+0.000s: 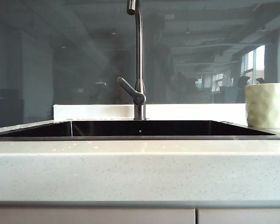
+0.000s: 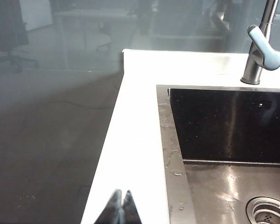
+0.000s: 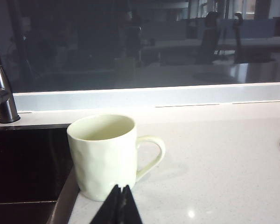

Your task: Pick up the mug next to the sink, go to the faucet to get some water, pour the water into the sink, and finally put the mug back to its place.

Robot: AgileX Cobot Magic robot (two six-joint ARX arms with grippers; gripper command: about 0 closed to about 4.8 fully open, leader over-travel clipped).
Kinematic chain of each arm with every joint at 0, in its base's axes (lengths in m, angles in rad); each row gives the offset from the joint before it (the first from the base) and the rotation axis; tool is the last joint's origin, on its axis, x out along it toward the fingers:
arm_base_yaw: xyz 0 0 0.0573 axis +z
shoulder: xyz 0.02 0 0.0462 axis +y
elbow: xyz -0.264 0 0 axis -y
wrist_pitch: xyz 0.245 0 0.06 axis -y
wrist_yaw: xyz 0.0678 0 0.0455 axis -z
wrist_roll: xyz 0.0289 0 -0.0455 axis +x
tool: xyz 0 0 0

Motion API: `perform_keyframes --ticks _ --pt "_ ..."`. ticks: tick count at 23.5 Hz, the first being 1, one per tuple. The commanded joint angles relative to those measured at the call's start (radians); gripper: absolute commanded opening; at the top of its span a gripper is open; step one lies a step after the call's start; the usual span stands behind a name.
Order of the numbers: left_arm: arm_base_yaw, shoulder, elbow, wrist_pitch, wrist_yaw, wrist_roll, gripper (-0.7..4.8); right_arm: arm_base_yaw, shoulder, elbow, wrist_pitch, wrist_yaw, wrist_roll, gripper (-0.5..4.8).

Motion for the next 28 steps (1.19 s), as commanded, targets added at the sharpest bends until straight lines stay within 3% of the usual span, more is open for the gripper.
perform_keyframes --ticks 1,6,16,23,25,28 --pt "0.001 0.0 0.003 0.012 0.003 0.004 -0.05 0.001 -0.002 -0.003 0.014 0.001 0.001 -0.08" --pt "0.001 0.0 0.003 0.012 0.003 0.004 -0.05 0.001 -0.002 -0.003 0.009 0.003 0.095 -0.09" --pt "0.001 0.0 0.003 0.012 0.003 0.004 -0.05 0.0 0.039 0.0 0.018 0.035 0.139 -0.09" --pt "0.001 0.0 0.003 0.012 0.003 0.003 -0.05 -0.03 0.322 0.113 0.062 0.034 0.106 -0.09" --pt "0.001 0.0 0.003 0.012 0.003 0.003 -0.05 -0.08 0.562 0.175 0.17 0.025 0.078 -0.08" --pt "0.001 0.0 0.003 0.012 0.003 0.003 -0.05 -0.121 0.735 0.183 0.325 -0.031 0.077 0.67"
